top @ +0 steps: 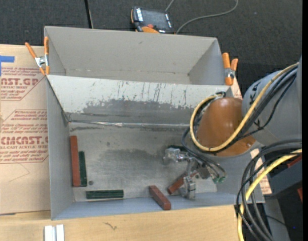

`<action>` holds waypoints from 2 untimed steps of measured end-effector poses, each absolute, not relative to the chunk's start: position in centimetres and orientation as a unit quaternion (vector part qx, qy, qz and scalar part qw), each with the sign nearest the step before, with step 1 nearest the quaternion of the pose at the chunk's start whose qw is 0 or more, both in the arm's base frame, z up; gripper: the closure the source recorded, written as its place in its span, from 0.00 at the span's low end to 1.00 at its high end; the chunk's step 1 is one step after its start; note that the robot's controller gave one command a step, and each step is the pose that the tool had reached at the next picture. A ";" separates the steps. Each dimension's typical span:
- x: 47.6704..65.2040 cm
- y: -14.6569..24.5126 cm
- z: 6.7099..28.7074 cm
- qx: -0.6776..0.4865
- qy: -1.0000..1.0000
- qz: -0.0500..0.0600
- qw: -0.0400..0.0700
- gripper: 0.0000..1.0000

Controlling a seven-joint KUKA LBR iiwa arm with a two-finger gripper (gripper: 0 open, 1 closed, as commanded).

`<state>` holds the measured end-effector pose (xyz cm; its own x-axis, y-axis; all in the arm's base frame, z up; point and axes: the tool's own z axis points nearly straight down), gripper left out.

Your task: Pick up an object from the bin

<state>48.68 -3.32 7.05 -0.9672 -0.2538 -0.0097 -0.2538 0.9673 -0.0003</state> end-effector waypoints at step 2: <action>51.8 -4.8 20.6 -0.158 0.987 -0.001 0.005 1.00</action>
Offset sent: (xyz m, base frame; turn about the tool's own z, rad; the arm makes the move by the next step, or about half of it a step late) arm 0.0000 0.0000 0.0000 0.0000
